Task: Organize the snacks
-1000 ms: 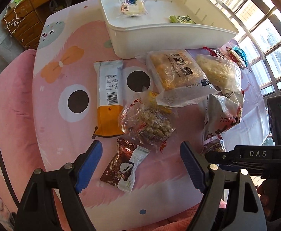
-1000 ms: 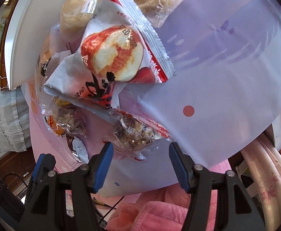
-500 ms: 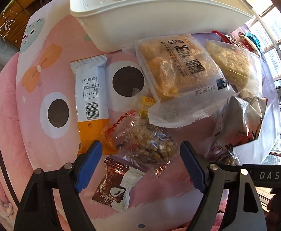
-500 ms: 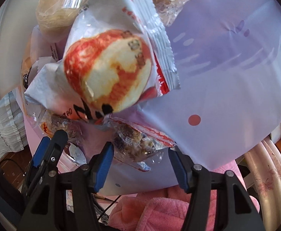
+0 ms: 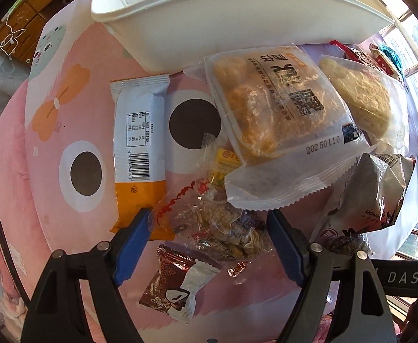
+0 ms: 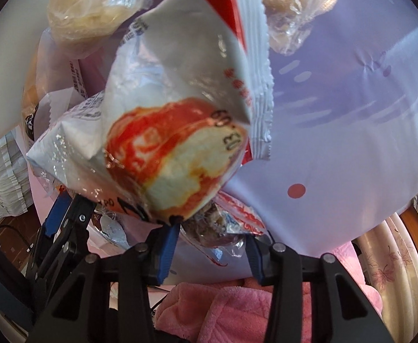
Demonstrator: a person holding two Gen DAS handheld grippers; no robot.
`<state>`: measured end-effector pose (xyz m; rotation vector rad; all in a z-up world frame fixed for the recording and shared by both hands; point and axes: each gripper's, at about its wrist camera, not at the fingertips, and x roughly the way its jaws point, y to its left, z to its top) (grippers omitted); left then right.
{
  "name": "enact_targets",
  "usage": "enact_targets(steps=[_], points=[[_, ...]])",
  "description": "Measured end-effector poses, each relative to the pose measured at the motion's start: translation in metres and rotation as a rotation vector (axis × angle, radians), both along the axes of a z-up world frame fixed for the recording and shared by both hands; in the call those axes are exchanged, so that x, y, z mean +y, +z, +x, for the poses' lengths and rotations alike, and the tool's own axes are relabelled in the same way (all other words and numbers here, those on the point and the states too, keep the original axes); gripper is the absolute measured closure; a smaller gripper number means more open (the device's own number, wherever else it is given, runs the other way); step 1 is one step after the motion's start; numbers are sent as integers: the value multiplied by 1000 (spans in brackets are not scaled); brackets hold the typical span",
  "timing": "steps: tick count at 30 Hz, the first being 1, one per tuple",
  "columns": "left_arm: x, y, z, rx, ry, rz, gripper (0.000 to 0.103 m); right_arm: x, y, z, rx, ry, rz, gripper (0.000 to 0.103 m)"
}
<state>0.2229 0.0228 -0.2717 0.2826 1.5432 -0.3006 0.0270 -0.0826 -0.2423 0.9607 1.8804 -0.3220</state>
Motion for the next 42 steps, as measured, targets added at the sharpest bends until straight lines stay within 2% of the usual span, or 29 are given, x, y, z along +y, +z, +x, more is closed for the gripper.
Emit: enact_targets(steps=[1, 3, 9, 17, 24, 28, 33, 42], points=[[-1, 0, -5, -4, 1, -3, 31, 2, -1, 3, 0, 4, -2, 60], [-1, -1, -10, 22, 12, -44, 47, 3, 0, 6, -2, 4, -3, 60], [-4, -3, -16, 26, 30, -71, 51, 4, 0, 6, -21, -7, -3, 61], [12, 2, -27, 22, 63, -128, 53, -1, 5, -10, -51, -50, -3, 64], [32, 22, -48, -43, 82, -167, 53, 10, 14, -20, -91, -54, -2, 64], [49, 36, -61, -75, 90, -187, 53, 11, 15, -39, -124, -53, 4, 64], [67, 63, -72, -116, 100, -229, 53, 25, 22, -50, -184, -42, 11, 64], [83, 101, -77, -169, 87, -266, 53, 33, 54, -51, -334, 16, -7, 64]])
